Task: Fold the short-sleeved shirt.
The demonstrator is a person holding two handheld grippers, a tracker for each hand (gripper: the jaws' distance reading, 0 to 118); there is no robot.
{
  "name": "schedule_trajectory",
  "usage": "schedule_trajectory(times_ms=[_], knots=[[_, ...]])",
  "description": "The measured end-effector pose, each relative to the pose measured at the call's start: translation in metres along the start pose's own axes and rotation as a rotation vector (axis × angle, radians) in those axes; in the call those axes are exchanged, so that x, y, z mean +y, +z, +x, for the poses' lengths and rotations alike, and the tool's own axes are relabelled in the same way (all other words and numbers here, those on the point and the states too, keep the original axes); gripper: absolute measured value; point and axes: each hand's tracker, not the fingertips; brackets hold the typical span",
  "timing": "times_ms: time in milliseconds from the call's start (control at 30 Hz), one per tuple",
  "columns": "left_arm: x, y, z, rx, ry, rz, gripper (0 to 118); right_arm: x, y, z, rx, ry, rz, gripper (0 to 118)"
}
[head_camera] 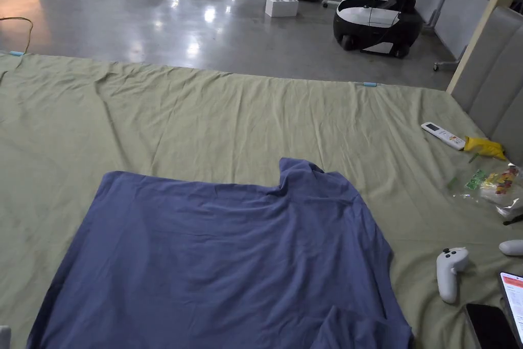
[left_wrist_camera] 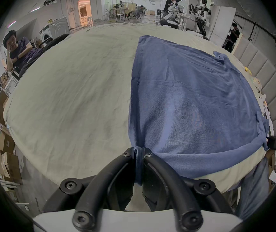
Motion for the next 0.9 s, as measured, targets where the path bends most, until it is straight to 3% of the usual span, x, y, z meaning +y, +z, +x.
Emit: schedule_trajectory(times_ms=[33,100,200,400,900], knots=[[0.0,0.0,0.0,-0.001,0.001,0.0,8,0.001,-0.001,0.0,0.008,0.005,-0.003,34],[0.0,-0.002,-0.002,0.0,-0.002,0.001,8,0.004,0.001,-0.002,-0.007,0.044,-0.007,12],[0.002,-0.005,-0.007,-0.001,-0.007,0.002,8,0.009,0.006,-0.002,-0.015,0.088,-0.021,5],[0.002,0.007,-0.009,-0.002,-0.008,0.046,8,0.016,0.025,-0.004,-0.042,0.118,0.004,5],[0.026,0.045,0.0,-0.02,0.004,0.264,8,0.05,0.069,-0.003,-0.015,0.075,0.131,5]])
